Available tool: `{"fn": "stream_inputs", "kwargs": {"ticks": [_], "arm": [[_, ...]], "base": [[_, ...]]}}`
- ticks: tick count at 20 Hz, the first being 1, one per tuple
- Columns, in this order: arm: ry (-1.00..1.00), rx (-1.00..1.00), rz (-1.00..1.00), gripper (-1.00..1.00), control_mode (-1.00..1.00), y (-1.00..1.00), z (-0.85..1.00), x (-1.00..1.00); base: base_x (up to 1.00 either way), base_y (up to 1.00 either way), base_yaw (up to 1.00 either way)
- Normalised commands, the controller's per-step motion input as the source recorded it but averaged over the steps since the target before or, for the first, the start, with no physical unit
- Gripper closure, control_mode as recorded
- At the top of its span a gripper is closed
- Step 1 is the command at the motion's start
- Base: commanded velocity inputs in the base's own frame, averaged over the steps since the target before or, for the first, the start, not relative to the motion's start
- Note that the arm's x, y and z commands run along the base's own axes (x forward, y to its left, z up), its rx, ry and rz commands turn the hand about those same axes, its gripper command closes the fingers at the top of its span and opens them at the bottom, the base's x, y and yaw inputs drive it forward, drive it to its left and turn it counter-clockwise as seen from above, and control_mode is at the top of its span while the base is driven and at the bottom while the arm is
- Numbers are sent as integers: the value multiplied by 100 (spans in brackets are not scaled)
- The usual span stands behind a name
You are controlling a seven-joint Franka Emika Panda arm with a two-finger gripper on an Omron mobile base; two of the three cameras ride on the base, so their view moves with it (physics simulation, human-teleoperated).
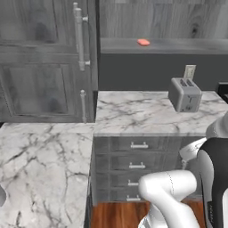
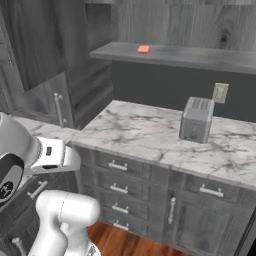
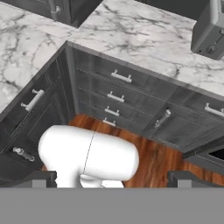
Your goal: Locate and retrieve the bar soap and sponge from the cabinet. Place them next to the sink.
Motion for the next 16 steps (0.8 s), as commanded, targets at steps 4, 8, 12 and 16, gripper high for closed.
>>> {"fn": "stream_inputs", "kwargs": {"ticks": [4,8,12,16], "arm": [[0,0,0,-100,100,0,0,0],[0,0,0,-100,100,0,0,0],[0,0,0,-100,100,0,0,0],[0,0,0,-100,100,0,0,0]], "base": [[55,-36,2],[43,-44,0],[22,-51,0],[0,-56,2]]}}
